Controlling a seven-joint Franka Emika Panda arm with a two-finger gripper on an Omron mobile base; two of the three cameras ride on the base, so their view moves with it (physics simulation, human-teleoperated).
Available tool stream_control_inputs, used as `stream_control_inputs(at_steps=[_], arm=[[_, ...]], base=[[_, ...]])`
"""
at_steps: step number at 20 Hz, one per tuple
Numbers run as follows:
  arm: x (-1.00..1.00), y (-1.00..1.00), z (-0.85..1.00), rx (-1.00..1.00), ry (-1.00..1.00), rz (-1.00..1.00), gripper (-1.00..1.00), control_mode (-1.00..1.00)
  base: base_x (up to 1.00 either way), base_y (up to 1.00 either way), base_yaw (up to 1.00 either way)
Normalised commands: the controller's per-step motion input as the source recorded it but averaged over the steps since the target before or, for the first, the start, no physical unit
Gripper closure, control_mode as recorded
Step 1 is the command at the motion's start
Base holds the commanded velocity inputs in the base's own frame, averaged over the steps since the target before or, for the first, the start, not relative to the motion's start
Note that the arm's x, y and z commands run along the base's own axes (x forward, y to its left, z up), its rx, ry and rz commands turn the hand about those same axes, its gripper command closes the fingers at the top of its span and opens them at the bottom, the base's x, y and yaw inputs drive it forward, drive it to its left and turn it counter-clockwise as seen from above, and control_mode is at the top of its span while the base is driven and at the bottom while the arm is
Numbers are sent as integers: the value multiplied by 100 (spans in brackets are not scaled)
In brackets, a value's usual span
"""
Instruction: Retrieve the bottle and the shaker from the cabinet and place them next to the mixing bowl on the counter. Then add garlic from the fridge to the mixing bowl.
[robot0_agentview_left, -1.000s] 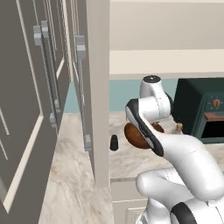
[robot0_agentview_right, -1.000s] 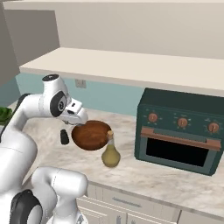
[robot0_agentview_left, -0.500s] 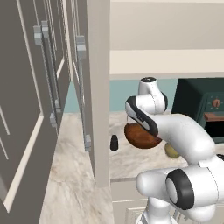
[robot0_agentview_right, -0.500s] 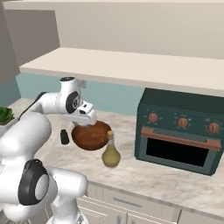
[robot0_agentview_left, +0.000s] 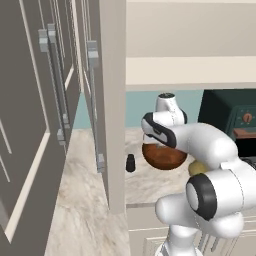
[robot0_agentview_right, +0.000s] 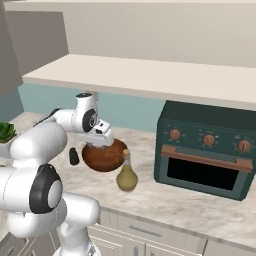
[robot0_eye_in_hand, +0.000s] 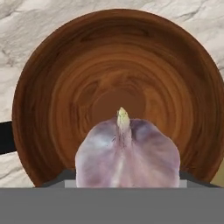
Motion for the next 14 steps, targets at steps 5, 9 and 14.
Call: stream_control_inputs(at_steps=[5,9,14], arm=[[14,-7,-30,0,0,0,100,-100],[11,-11,-27,1,0,0,100,-100],[11,-12,-32,2,0,0,100,-100]], base=[[0,0,0],[0,0,0],[0,0,0]])
